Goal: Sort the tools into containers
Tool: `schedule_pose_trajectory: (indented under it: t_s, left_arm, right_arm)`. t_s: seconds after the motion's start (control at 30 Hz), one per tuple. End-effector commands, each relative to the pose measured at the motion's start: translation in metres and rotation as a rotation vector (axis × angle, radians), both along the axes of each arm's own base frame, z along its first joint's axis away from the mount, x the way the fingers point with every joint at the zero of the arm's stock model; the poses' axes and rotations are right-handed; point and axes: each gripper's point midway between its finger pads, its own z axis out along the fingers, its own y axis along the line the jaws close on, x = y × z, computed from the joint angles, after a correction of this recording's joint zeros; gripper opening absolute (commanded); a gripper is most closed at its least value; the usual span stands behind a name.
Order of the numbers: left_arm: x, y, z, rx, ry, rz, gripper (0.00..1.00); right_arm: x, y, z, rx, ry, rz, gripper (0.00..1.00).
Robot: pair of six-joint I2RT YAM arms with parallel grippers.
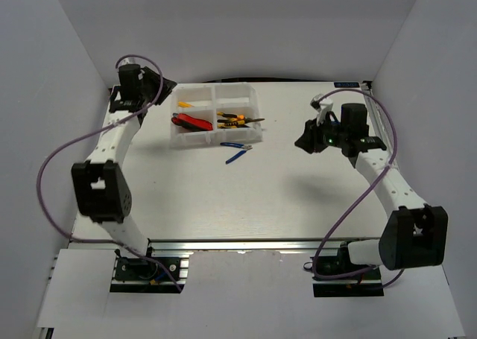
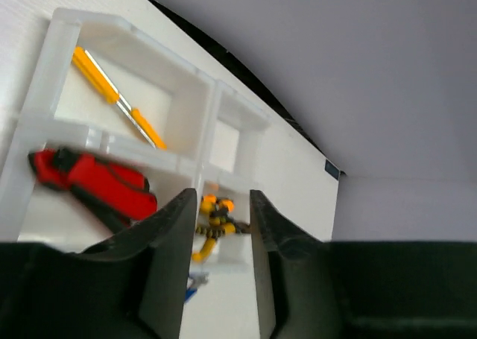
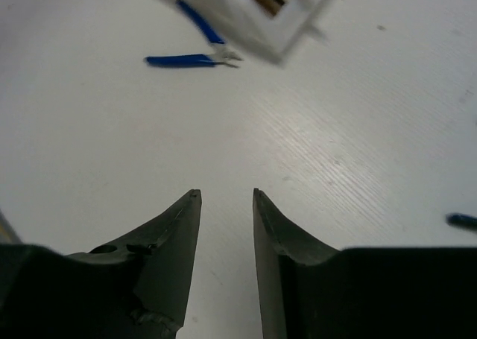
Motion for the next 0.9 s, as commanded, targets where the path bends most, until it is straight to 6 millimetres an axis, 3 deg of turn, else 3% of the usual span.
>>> schedule_pose_trajectory:
  t_s: [0.0,0.03,0.07,0.1,0.13,0.17,0.2,0.23,0.27,0.3,0.33,0.37,0.4,0.43,0.47,0.5,0.6,0.77,0.87]
  left_arm:
    - [-0.056,0.007,0.046,0.205,-0.176,-0.073,0.47]
    - [-0.075,0.01,0.014,0.227,-0.115,-0.078,0.58]
    - [-0.09,0.01,0.01,0.256,-0.118,-0.091,0.61]
    - [-0.11,0.012,0.028,0.273,-0.17,-0.086,0.64]
    - [-0.123,0.014,0.023,0.286,-0.168,-0.084,0.66]
    - [-0.14,0.015,-0.002,0.306,-0.128,-0.096,0.68]
    - [-0.158,0.017,0.012,0.323,-0.176,-0.088,0.69]
    - [-0.168,0.023,0.01,0.343,-0.179,-0.062,0.71]
    - [-0.182,0.026,-0.013,0.352,-0.14,-0.053,0.74]
    - [-0.199,0.03,0.0,0.354,-0.189,-0.021,0.76]
    - [-0.208,0.034,-0.005,0.355,-0.191,0.006,0.79]
    - [-0.219,0.04,-0.027,0.352,-0.151,0.042,0.81]
    - [-0.228,0.041,-0.032,0.346,-0.147,0.051,0.82]
    - [-0.238,0.048,-0.025,0.349,-0.179,0.096,0.83]
    - [-0.244,0.05,-0.028,0.338,-0.177,0.119,0.83]
    - [-0.251,0.051,-0.044,0.335,-0.147,0.122,0.83]
    - [-0.261,0.052,-0.05,0.326,-0.149,0.131,0.83]
    - [-0.26,0.05,-0.058,0.332,-0.116,0.112,0.83]
    - [-0.257,0.047,-0.059,0.318,-0.11,0.099,0.83]
  right_arm:
    - [0.053,-0.041,0.009,-0.042,0.03,-0.371,0.4]
    - [0.059,-0.052,0.003,-0.051,0.074,-0.465,0.4]
    - [0.071,-0.064,0.009,-0.062,0.071,-0.541,0.37]
    - [0.081,-0.084,-0.004,-0.12,0.097,-0.653,0.37]
    - [0.082,-0.093,-0.011,-0.145,0.132,-0.696,0.36]
    - [0.089,-0.105,-0.008,-0.15,0.135,-0.742,0.36]
    - [0.093,-0.11,-0.018,-0.163,0.162,-0.758,0.37]
    - [0.096,-0.126,-0.021,-0.18,0.162,-0.807,0.37]
    - [0.098,-0.132,-0.026,-0.184,0.173,-0.82,0.38]
    - [0.101,-0.136,-0.034,-0.186,0.191,-0.824,0.39]
    - [0.102,-0.14,-0.039,-0.189,0.201,-0.832,0.39]
    - [0.104,-0.156,-0.042,-0.189,0.21,-0.866,0.4]
    - [0.107,-0.161,-0.05,-0.194,0.227,-0.872,0.4]
    - [0.108,-0.169,-0.054,-0.195,0.239,-0.891,0.4]
    - [0.108,-0.174,-0.058,-0.198,0.25,-0.901,0.4]
    - [0.109,-0.178,-0.069,-0.206,0.277,-0.907,0.4]
    - [0.11,-0.188,-0.088,-0.226,0.322,-0.932,0.4]
    - [0.128,-0.189,-0.093,-0.22,0.317,-0.923,0.38]
    - [0.141,-0.174,-0.092,-0.195,0.285,-0.794,0.38]
